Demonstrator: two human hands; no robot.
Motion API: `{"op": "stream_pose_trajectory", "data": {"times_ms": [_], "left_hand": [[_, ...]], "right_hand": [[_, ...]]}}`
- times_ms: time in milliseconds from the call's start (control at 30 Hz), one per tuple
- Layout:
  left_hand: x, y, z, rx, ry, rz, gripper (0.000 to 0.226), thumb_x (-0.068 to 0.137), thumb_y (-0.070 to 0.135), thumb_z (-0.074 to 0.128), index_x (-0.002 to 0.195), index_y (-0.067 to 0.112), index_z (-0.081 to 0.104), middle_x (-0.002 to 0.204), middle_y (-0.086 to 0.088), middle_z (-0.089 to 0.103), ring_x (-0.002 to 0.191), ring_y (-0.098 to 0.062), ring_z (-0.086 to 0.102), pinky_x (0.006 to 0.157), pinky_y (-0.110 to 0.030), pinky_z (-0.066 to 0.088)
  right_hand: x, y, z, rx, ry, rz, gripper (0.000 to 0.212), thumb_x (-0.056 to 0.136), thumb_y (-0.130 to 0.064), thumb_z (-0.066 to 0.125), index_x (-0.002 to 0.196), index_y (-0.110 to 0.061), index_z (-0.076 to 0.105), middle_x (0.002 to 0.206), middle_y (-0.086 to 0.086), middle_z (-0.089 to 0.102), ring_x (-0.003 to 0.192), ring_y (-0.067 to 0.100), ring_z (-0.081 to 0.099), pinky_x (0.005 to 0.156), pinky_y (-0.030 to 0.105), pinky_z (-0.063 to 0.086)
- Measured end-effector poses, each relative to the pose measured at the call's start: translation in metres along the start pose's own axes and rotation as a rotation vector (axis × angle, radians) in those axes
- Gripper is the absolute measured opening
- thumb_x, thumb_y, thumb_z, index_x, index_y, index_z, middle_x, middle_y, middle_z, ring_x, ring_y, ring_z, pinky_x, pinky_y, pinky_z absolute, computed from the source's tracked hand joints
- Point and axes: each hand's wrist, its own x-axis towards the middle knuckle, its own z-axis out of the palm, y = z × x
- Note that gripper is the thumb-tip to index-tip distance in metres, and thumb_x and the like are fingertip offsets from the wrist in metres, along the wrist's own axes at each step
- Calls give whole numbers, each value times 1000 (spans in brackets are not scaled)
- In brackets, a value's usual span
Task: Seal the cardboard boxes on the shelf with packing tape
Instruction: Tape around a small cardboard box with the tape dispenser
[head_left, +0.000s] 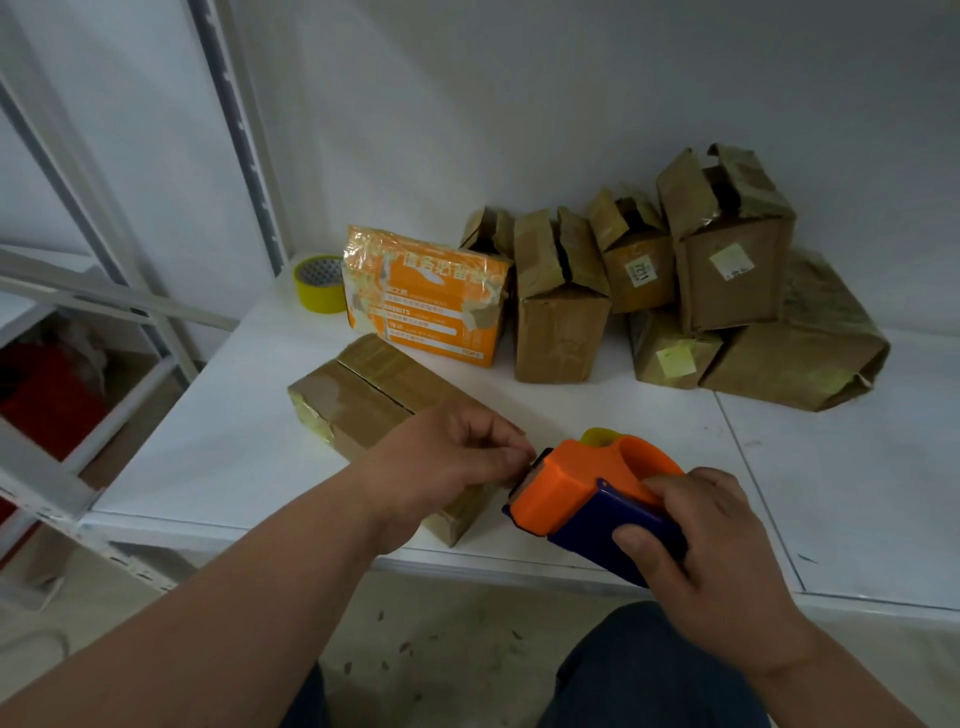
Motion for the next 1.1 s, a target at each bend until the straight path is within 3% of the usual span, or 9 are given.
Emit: {"op": "stream_pose_trajectory", "data": {"times_ms": [100, 233, 333, 500, 567, 667, 800, 900, 1100], "left_hand": [[-5, -2, 4, 72, 123, 7, 9, 90, 10, 65, 87, 13, 74, 77, 4, 73, 71, -4, 65, 68, -19, 52], [-10, 0, 8, 155, 321, 23, 21, 91, 11, 64, 79, 25, 73, 74, 9, 73, 68, -4, 67, 72, -24, 57], [-15, 1, 9, 187, 399, 36, 24, 91, 9, 62, 78, 26, 72, 74, 6, 72, 72, -9, 69, 74, -29, 59], [-20, -2, 14, 146, 494, 33, 23, 93, 9, 61, 78, 25, 70, 73, -4, 71, 75, -25, 68, 74, -38, 58], [-20, -4, 15, 122, 519, 26, 22, 93, 10, 61, 79, 25, 69, 71, -1, 71, 71, -22, 68, 72, -37, 58], [-20, -6, 1, 6, 569, 8, 17, 93, 10, 60, 82, 20, 69, 65, 2, 67, 61, -11, 63, 72, -32, 57], [-18, -13, -38, -119, 614, -23, 14, 95, 6, 57, 86, 9, 67, 80, -16, 64, 67, -20, 59, 75, -37, 56], [-18, -16, -50, -100, 599, -25, 12, 95, 5, 58, 87, 8, 67, 79, -15, 63, 65, -20, 58, 70, -35, 55], [-11, -10, -89, -101, 656, -26, 19, 94, -2, 54, 80, 8, 63, 71, -11, 58, 58, -17, 52, 64, -29, 55]], "right_hand": [[2, -4, -4, 24, -85, 28, 56, 93, -66, 30, 94, -19, 61, 79, -9, 60, 72, 13, 53, 62, 27, 44], [12, -10, -11, 124, -233, 112, 58, 85, -78, 25, 99, -31, 55, 83, -19, 62, 72, 5, 58, 58, 20, 46], [19, -9, -18, 243, -310, 149, 64, 79, -85, 26, 96, -31, 55, 80, -15, 64, 73, 5, 62, 58, 24, 50], [36, -12, -30, 349, -379, 158, 66, 74, -87, 30, 91, -30, 57, 82, -15, 65, 70, 5, 64, 55, 17, 48], [41, -11, -32, 352, -407, 167, 68, 73, -88, 30, 90, -28, 58, 77, -12, 65, 67, 6, 63, 54, 18, 47], [43, -4, -36, 308, -424, 208, 61, 73, -85, 34, 83, -29, 56, 77, -14, 64, 64, 7, 62, 54, 16, 45], [39, 7, -46, 250, -439, 280, 50, 77, -76, 38, 78, -29, 55, 77, -20, 64, 63, 6, 61, 54, 15, 43], [40, 8, -47, 265, -484, 337, 42, 82, -66, 43, 76, -26, 55, 72, -18, 64, 60, 5, 60, 52, 16, 42], [47, 4, -48, 298, -524, 394, 45, 78, -61, 46, 73, -18, 58, 68, 5, 65, 60, 14, 60, 52, 19, 40]]}}
